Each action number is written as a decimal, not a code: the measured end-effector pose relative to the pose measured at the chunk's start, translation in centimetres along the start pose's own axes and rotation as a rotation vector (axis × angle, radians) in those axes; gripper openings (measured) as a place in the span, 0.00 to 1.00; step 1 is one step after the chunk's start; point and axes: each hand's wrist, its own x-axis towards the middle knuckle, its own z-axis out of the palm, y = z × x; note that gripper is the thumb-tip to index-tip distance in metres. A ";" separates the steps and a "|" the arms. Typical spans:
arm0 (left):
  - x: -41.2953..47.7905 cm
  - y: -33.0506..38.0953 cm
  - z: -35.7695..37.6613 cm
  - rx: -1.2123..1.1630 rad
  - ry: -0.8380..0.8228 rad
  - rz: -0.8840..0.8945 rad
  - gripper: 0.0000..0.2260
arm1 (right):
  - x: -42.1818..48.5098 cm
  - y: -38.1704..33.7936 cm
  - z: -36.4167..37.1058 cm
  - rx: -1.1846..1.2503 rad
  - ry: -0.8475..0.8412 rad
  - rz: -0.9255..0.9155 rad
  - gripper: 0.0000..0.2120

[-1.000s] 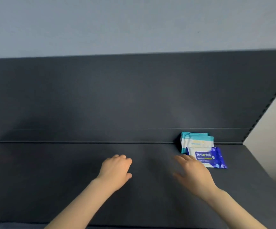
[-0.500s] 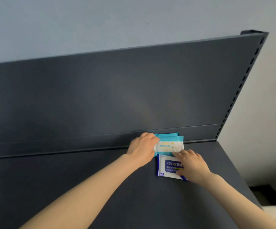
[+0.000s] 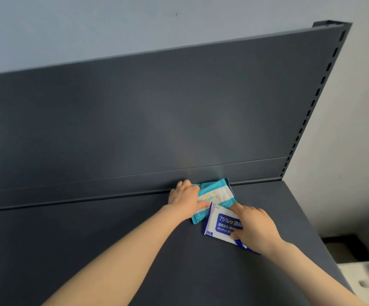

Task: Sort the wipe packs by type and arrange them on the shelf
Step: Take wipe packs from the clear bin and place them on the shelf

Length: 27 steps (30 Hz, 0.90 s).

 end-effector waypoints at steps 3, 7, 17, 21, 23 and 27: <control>0.2 0.2 -0.3 -0.092 -0.019 0.063 0.29 | -0.4 0.0 0.0 0.005 0.040 0.025 0.24; 0.7 0.8 -1.3 -0.171 -0.132 0.053 0.29 | -0.7 0.1 -0.4 0.018 0.061 0.038 0.23; -0.1 1.0 -1.4 -0.199 -0.123 0.002 0.28 | -1.7 0.7 -0.3 0.068 0.095 0.106 0.22; -1.7 1.5 -0.7 -0.373 -0.057 -0.074 0.28 | -1.9 1.0 -0.4 0.101 0.116 0.126 0.20; -2.6 1.3 -0.2 -0.468 -0.052 -0.114 0.25 | -1.8 1.0 -0.5 0.130 0.136 0.132 0.18; -4.7 -0.5 1.2 -0.589 0.023 -0.179 0.11 | -1.6 0.0 -0.6 0.235 0.192 0.126 0.12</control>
